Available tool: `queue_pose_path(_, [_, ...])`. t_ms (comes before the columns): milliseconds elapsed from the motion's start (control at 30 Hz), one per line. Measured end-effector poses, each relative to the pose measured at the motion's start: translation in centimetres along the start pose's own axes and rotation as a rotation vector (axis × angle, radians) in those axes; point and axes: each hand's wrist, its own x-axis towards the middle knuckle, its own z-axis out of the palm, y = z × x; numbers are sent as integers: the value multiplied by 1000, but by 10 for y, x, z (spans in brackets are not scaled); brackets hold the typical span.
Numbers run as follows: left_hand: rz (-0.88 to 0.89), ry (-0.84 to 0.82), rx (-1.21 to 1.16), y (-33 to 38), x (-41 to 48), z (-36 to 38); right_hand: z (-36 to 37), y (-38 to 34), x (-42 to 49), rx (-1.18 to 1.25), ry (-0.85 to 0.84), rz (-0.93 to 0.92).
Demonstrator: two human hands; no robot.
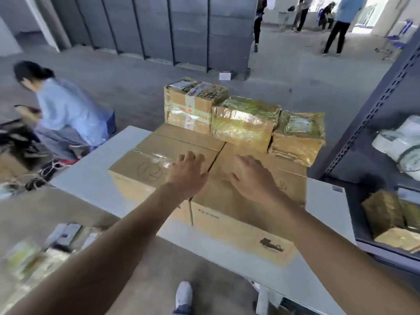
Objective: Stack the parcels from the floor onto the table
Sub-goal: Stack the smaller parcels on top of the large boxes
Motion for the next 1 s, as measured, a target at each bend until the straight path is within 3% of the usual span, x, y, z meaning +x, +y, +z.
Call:
queue_pose_path(333, [-490, 112, -78, -128, -187, -27, 57, -173, -47, 167, -119, -413])
queue_pose_path(600, [-702, 179, -100, -213, -320, -35, 113, -309, -100, 161, -253, -650])
queue_pose_path(1000, [-847, 132, -161, -401, -517, -60, 197, -533, -176, 77, -480, -618])
